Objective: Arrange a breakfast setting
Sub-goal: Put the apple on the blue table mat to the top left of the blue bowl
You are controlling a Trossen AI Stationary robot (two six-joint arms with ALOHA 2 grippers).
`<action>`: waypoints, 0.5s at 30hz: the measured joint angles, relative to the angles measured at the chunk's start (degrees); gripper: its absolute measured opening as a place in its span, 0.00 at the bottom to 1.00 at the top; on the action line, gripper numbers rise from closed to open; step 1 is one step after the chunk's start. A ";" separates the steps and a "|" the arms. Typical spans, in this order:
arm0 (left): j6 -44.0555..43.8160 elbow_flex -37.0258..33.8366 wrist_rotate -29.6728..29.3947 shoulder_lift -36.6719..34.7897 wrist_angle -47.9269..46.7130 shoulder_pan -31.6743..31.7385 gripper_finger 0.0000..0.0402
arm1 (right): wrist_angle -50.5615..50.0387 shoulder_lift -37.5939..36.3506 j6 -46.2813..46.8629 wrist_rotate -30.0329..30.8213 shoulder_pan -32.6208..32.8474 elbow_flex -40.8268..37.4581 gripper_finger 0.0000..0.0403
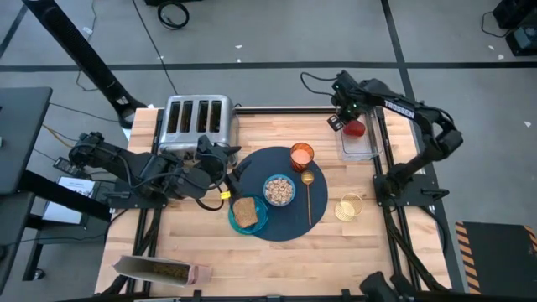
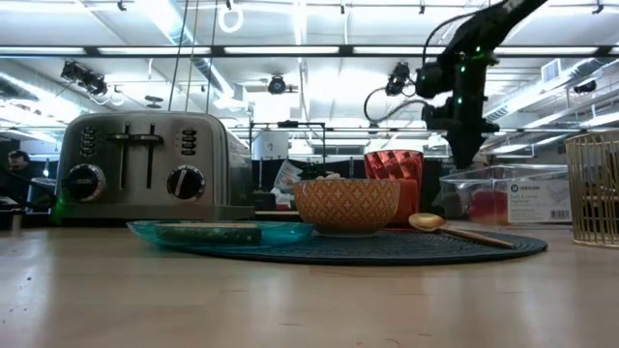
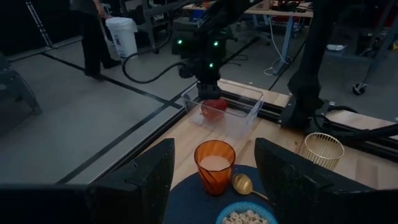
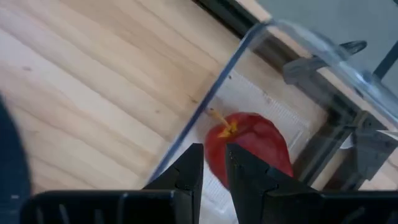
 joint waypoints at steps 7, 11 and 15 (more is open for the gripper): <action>-0.02 -0.02 0.00 0.00 -1.71 0.00 0.57 | 0.23 4.86 -5.99 -0.30 -2.35 0.04 0.19; -0.02 -0.02 0.00 0.00 -2.05 -0.01 0.57 | 0.98 5.19 -11.50 -1.26 -2.84 0.04 0.20; -0.01 -0.02 0.00 0.00 -2.10 0.00 0.57 | 1.00 5.19 -17.43 0.42 -2.84 0.04 0.22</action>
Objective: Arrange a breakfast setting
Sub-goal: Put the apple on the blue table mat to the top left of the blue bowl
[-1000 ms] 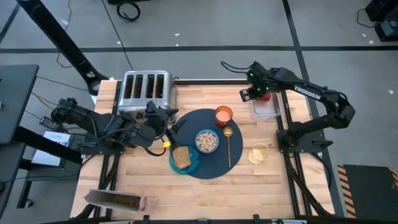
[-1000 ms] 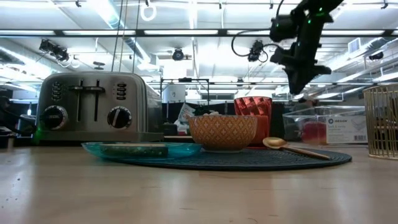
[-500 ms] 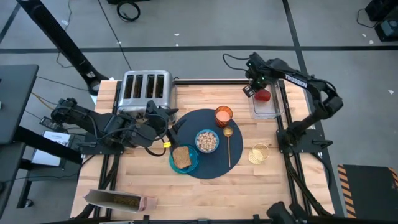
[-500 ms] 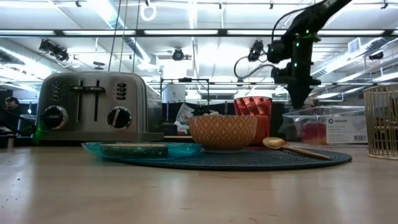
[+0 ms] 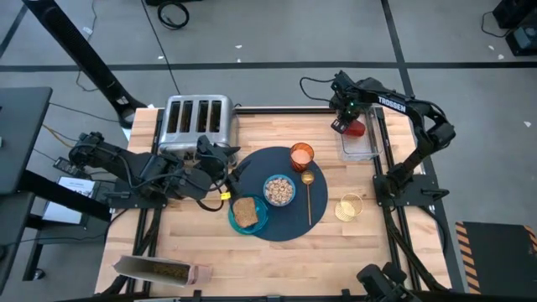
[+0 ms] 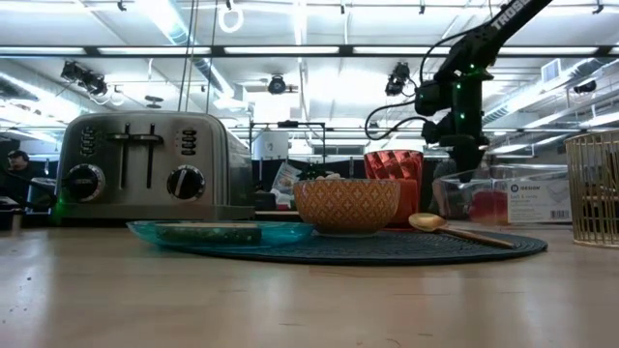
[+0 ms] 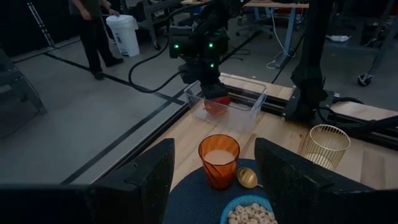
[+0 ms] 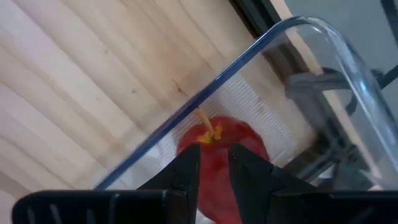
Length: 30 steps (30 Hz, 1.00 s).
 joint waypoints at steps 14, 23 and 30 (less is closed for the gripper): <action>-0.03 0.00 0.00 0.00 0.04 0.04 0.57 | 0.49 4.98 -7.94 -0.48 -0.93 -0.13 0.37; -0.05 0.00 0.00 0.00 0.15 0.04 0.57 | 4.20 8.22 -9.54 -0.76 -1.57 -0.08 0.37; -0.14 0.00 0.01 0.00 0.18 0.15 0.57 | 4.84 6.48 -7.34 -0.18 -1.82 -0.16 0.37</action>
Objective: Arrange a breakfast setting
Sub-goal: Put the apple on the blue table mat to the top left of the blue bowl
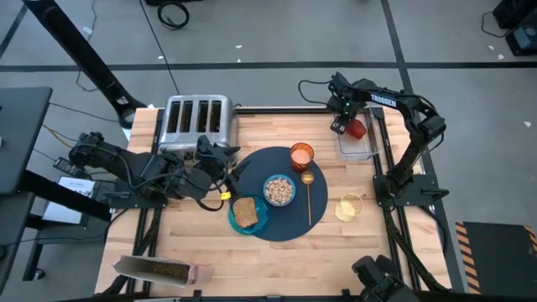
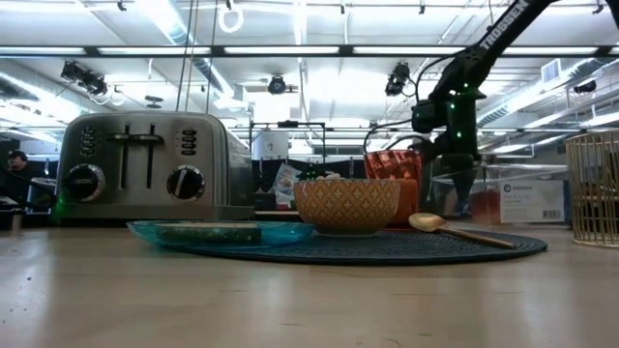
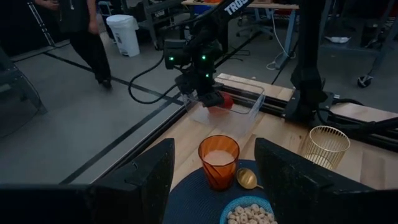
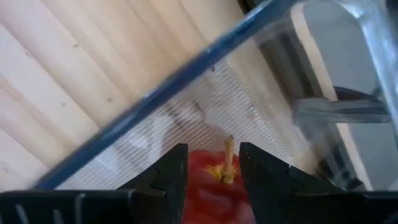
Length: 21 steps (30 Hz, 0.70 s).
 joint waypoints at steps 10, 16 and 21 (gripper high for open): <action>0.13 0.00 0.01 -0.02 0.00 1.40 0.57 | 2.09 0.01 4.61 2.38 -3.39 -1.01 0.43; 0.13 0.00 0.01 -0.02 0.00 1.40 0.57 | 2.86 0.01 4.67 -2.05 -6.29 -2.95 0.44; 0.13 0.00 0.01 -0.02 0.01 1.57 0.57 | 4.81 -0.10 6.29 -2.90 -6.38 -4.35 0.42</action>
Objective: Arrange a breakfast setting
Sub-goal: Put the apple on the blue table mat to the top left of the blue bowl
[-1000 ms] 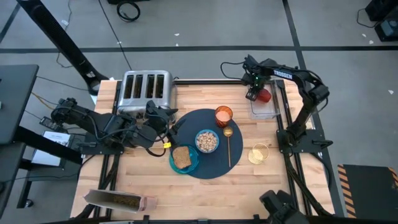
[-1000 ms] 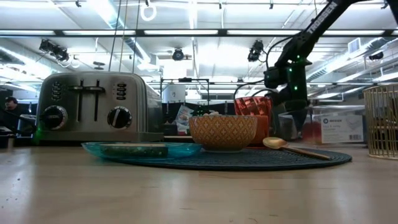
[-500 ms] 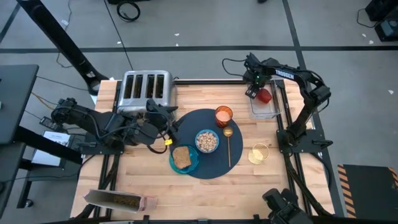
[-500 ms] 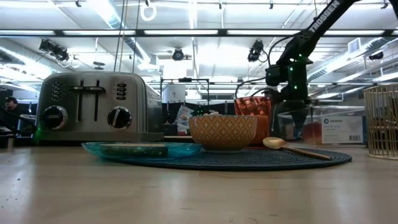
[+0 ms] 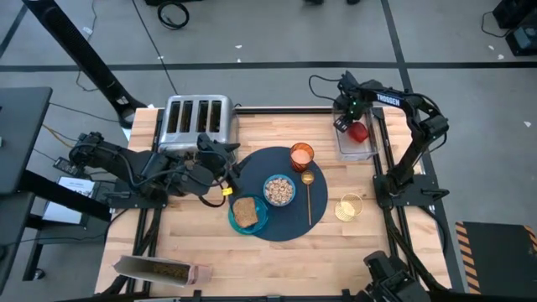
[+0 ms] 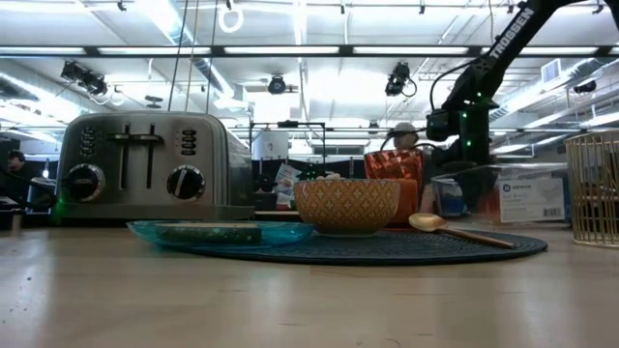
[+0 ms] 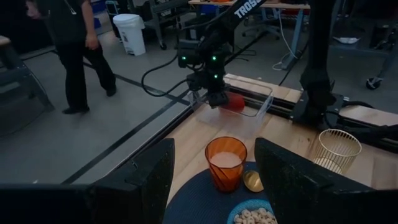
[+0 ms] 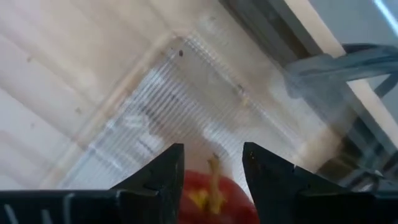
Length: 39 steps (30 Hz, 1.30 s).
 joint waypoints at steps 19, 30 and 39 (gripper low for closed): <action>-0.03 0.00 0.00 -0.04 1.59 0.20 0.57 | 0.95 0.02 1.90 1.03 -0.42 -0.26 0.21; -0.10 0.00 0.00 -0.04 1.77 0.20 0.57 | 0.96 -0.04 2.51 1.00 -0.39 -0.26 0.04; -0.11 0.00 0.00 -0.04 1.77 0.20 0.57 | 1.12 -4.52 2.51 -0.06 -0.39 -0.37 0.03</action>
